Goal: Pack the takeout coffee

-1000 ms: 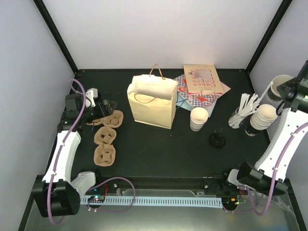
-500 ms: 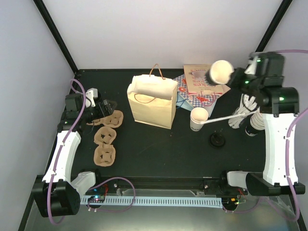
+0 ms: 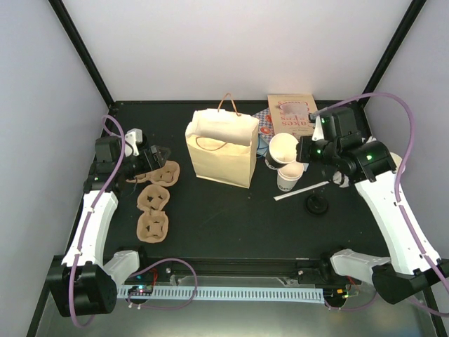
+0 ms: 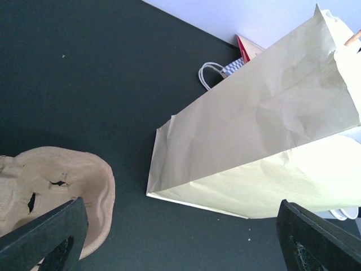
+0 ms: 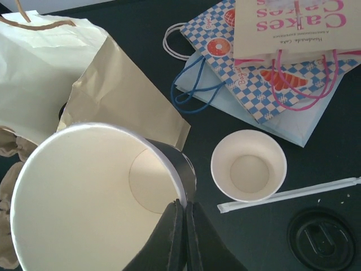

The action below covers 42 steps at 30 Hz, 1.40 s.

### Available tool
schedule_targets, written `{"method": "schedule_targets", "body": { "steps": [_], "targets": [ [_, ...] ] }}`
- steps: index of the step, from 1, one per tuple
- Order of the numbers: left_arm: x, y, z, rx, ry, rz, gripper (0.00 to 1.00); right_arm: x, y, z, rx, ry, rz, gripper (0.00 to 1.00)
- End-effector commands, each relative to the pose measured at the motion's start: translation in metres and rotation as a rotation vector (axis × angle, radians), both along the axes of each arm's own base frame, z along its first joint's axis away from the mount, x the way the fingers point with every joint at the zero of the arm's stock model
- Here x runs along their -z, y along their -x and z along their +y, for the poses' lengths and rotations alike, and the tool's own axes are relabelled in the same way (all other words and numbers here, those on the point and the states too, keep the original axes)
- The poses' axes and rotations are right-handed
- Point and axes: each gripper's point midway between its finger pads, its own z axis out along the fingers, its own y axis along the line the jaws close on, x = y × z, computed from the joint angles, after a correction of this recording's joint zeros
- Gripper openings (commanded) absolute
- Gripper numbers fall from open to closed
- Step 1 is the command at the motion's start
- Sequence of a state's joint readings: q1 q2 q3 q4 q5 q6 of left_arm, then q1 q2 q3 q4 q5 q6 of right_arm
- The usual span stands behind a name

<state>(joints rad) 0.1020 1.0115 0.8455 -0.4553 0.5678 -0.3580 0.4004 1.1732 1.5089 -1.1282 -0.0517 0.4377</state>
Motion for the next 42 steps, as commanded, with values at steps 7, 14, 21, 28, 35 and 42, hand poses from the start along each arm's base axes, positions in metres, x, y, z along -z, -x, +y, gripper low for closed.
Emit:
{"method": "schedule_targets", "body": {
  "steps": [7, 14, 21, 28, 35, 42],
  "targets": [
    [-0.007, -0.004, 0.003, -0.006, -0.036, -0.038, 0.94, 0.023, 0.019, 0.045, -0.244, 0.080, 0.009, 0.01],
    [-0.005, -0.004, 0.003, -0.008, -0.039, -0.034, 0.94, 0.073, 0.036, 0.079, -0.333, 0.075, 0.093, 0.01],
    [-0.005, -0.004, 0.004, -0.010, -0.043, -0.033, 0.94, 0.128, 0.049, 0.101, -0.353, 0.143, 0.152, 0.01],
    [-0.004, -0.005, 0.005, -0.016, -0.048, -0.030, 0.94, 0.164, 0.051, 0.102, -0.314, 0.168, 0.180, 0.01],
    [-0.003, -0.005, 0.006, -0.017, -0.051, -0.028, 0.94, 0.181, 0.057, 0.105, -0.313, 0.130, 0.198, 0.01],
    [-0.003, -0.005, 0.006, -0.019, -0.052, -0.027, 0.94, 0.190, 0.053, 0.098, -0.279, 0.168, 0.194, 0.03]
  ]
}}
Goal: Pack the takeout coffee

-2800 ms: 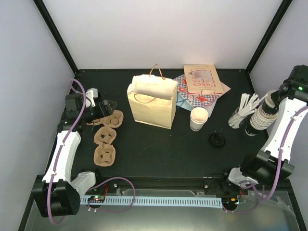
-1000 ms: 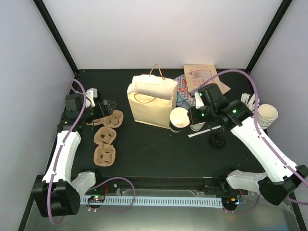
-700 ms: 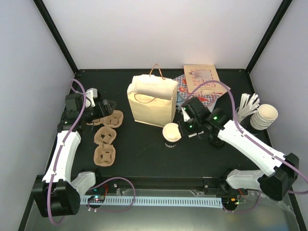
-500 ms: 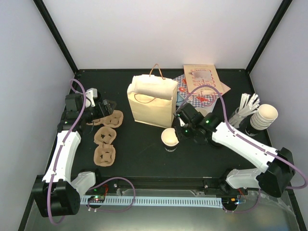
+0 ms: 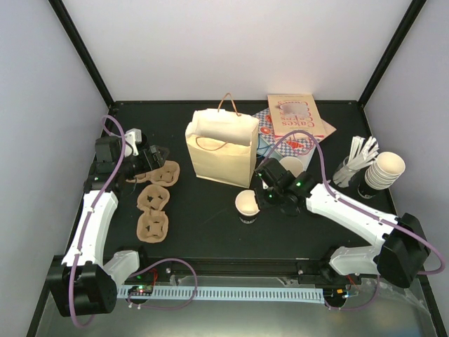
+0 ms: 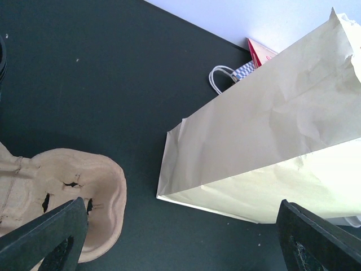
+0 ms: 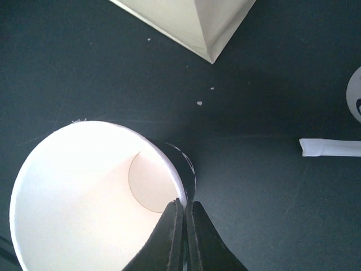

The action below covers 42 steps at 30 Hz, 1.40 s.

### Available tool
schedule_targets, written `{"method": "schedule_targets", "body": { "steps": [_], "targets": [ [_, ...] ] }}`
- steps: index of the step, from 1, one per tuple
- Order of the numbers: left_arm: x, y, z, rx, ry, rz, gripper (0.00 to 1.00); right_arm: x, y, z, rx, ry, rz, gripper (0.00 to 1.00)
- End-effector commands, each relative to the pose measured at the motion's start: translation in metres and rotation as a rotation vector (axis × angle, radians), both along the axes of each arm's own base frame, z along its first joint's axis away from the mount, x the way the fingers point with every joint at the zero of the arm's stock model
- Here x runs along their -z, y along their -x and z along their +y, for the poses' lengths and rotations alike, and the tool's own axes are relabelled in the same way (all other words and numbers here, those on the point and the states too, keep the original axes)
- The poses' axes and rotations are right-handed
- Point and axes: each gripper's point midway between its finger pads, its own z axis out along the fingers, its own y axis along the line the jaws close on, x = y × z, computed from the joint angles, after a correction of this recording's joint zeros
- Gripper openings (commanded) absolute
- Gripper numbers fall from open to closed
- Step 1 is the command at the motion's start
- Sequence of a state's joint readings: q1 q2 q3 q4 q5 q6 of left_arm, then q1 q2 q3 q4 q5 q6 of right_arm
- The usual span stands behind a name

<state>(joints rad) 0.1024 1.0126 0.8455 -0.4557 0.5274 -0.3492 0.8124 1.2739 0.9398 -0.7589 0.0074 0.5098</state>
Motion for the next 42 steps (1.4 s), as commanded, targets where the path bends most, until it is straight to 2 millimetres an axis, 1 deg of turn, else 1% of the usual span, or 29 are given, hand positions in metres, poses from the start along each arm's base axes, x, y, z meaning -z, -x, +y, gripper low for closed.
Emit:
{"method": "schedule_targets", "body": {
  "steps": [1, 6, 7, 11, 13, 15, 18, 21, 23, 26, 28, 31, 33, 34, 36, 38, 42],
  "targets": [
    [-0.005, -0.003, 0.000, 0.010, -0.023, -0.026, 0.94, -0.005, -0.010, 0.001, 0.035, -0.008, -0.056, 0.06],
    [-0.005, -0.003, -0.001, 0.012, -0.024, -0.027, 0.94, -0.012, -0.012, -0.005, 0.042, 0.014, -0.088, 0.24],
    [-0.006, -0.002, -0.001, 0.012, -0.023, -0.027, 0.94, -0.014, -0.013, -0.006, 0.040, 0.018, -0.092, 0.25],
    [-0.006, -0.003, -0.001, 0.014, -0.023, -0.028, 0.94, -0.017, -0.015, -0.010, 0.053, 0.049, -0.097, 0.26],
    [-0.006, -0.002, -0.001, 0.015, -0.023, -0.030, 0.94, -0.023, -0.019, -0.016, 0.084, 0.064, -0.121, 0.26],
    [-0.007, -0.002, -0.001, 0.016, -0.024, -0.032, 0.94, -0.033, -0.022, -0.023, 0.118, 0.065, -0.160, 0.26],
    [-0.008, -0.002, -0.001, 0.015, -0.024, -0.035, 0.94, -0.053, -0.026, -0.036, 0.176, 0.056, -0.234, 0.26],
    [-0.008, -0.002, -0.002, 0.018, -0.023, -0.038, 0.94, -0.066, -0.027, -0.053, 0.239, 0.072, -0.283, 0.26],
    [-0.009, -0.001, -0.002, 0.017, -0.023, -0.039, 0.94, -0.072, -0.026, -0.066, 0.294, 0.085, -0.310, 0.26],
    [-0.010, -0.001, -0.002, 0.019, -0.022, -0.042, 0.94, -0.076, -0.022, -0.077, 0.327, 0.073, -0.339, 0.26],
    [-0.010, 0.000, -0.002, 0.021, -0.021, -0.044, 0.94, -0.077, -0.020, -0.088, 0.370, 0.078, -0.351, 0.25],
    [-0.011, 0.001, -0.003, 0.022, -0.021, -0.048, 0.95, -0.070, -0.016, -0.104, 0.429, 0.114, -0.362, 0.25],
    [-0.011, 0.001, -0.003, 0.024, -0.020, -0.050, 0.95, -0.063, -0.014, -0.108, 0.430, 0.128, -0.361, 0.26],
    [-0.011, 0.001, -0.003, 0.024, -0.020, -0.050, 0.95, -0.059, -0.013, -0.109, 0.431, 0.129, -0.357, 0.29],
    [-0.012, 0.001, -0.003, 0.025, -0.018, -0.052, 0.95, -0.050, -0.011, -0.101, 0.393, 0.108, -0.338, 0.36],
    [-0.012, 0.001, -0.004, 0.026, -0.018, -0.052, 0.95, -0.042, -0.009, -0.092, 0.357, 0.082, -0.310, 0.37],
    [-0.013, 0.002, -0.004, 0.029, -0.016, -0.057, 0.95, -0.024, -0.001, -0.095, 0.404, 0.094, -0.237, 0.39]
  ]
}}
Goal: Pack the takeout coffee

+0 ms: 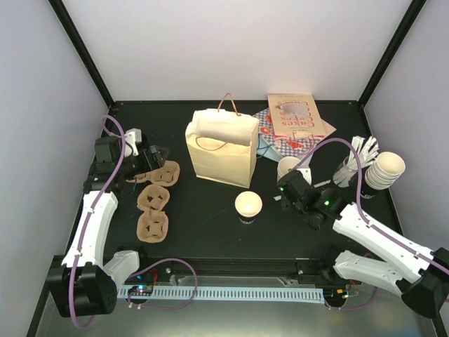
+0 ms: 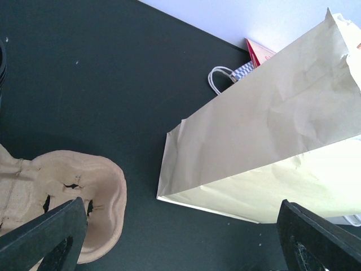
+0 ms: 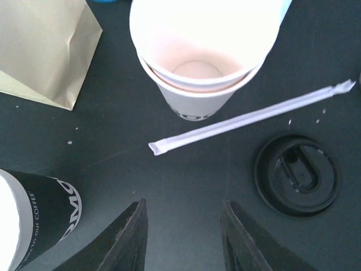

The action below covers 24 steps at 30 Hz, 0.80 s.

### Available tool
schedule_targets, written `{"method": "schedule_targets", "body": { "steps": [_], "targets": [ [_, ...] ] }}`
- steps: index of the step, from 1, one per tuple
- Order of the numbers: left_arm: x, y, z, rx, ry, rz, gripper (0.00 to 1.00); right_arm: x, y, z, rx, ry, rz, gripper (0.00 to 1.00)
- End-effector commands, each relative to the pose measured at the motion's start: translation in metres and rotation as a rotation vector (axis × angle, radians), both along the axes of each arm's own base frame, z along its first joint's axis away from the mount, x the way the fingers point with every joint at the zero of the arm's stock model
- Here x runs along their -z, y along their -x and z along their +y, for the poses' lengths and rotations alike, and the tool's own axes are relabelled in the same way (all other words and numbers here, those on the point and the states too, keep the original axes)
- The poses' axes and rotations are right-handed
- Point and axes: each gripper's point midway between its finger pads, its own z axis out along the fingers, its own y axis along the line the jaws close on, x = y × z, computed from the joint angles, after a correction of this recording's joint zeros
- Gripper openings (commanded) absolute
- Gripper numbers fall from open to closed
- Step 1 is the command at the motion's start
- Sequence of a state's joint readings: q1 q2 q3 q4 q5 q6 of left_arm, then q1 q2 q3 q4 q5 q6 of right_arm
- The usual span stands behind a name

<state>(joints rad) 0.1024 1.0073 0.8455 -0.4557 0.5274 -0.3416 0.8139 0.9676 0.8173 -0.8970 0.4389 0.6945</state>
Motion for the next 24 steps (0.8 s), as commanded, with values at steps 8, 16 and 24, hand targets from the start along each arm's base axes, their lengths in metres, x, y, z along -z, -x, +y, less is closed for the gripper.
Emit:
{"method": "schedule_targets", "body": {
  "steps": [8, 16, 24],
  "targets": [
    [-0.014, 0.003, -0.006, 0.032, -0.003, -0.056, 0.95, 0.033, 0.014, -0.004, 0.123, -0.111, 0.060, 0.75],
    [-0.015, 0.004, -0.007, 0.039, 0.001, -0.060, 0.95, 0.045, 0.015, -0.043, 0.304, -0.035, 0.097, 1.00],
    [-0.016, 0.004, -0.007, 0.039, 0.002, -0.063, 0.95, 0.062, 0.009, -0.073, 0.455, -0.096, 0.130, 1.00]
  ]
}}
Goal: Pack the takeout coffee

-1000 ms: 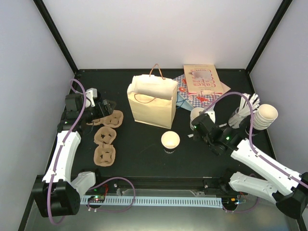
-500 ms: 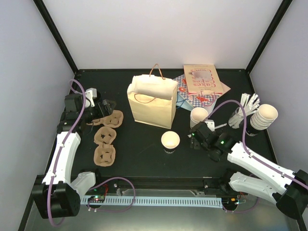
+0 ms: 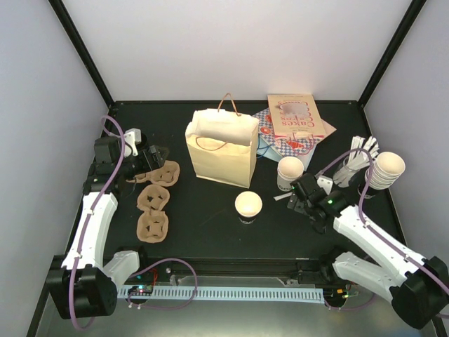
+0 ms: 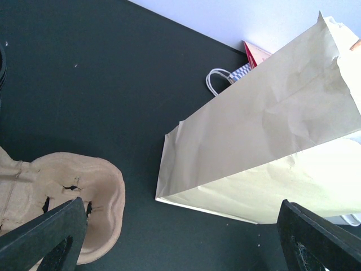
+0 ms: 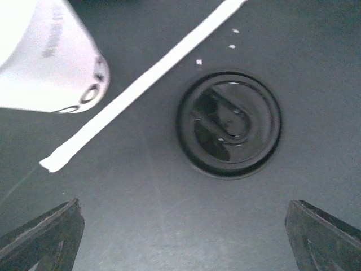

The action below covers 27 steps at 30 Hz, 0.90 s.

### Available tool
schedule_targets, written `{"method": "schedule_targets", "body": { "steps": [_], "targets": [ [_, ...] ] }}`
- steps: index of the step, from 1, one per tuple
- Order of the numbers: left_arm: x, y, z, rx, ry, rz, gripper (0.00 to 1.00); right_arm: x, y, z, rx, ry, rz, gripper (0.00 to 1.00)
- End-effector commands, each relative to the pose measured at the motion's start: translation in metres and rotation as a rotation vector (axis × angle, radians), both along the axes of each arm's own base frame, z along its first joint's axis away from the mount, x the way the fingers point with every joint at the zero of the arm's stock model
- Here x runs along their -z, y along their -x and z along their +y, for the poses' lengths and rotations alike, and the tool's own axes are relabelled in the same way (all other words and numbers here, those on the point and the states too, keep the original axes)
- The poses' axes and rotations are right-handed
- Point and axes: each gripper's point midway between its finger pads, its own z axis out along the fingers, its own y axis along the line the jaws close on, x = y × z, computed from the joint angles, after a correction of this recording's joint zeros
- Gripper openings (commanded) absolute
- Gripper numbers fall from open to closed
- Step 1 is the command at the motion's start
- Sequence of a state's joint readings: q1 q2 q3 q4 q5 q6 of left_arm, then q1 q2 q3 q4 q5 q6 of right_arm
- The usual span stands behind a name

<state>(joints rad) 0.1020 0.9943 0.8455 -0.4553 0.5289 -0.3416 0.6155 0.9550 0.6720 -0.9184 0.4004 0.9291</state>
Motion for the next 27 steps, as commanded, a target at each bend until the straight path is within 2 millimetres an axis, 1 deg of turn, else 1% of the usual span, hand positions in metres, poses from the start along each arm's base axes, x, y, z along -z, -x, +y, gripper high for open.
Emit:
{"method": "schedule_targets", "body": {
  "steps": [1, 6, 9, 13, 17, 27],
  "targets": [
    [-0.011, 0.003, -0.007, 0.038, 0.002, -0.048, 0.95, 0.010, -0.003, -0.019, 0.100, -0.038, 0.000, 1.00],
    [-0.012, 0.002, -0.007, 0.039, 0.001, -0.050, 0.95, 0.014, -0.006, -0.033, 0.162, -0.009, 0.011, 0.97],
    [-0.012, 0.002, -0.007, 0.039, 0.002, -0.049, 0.95, 0.022, -0.011, -0.039, 0.181, -0.022, 0.036, 0.97],
    [-0.011, 0.002, -0.007, 0.037, 0.002, -0.047, 0.95, 0.026, -0.022, -0.046, 0.200, -0.046, 0.051, 0.95],
    [-0.010, 0.002, -0.006, 0.036, 0.001, -0.045, 0.95, 0.026, -0.030, -0.047, 0.195, -0.032, 0.060, 0.95],
    [-0.011, 0.002, -0.006, 0.036, 0.000, -0.046, 0.95, 0.039, -0.036, -0.050, 0.210, -0.034, 0.110, 0.93]
  ]
}}
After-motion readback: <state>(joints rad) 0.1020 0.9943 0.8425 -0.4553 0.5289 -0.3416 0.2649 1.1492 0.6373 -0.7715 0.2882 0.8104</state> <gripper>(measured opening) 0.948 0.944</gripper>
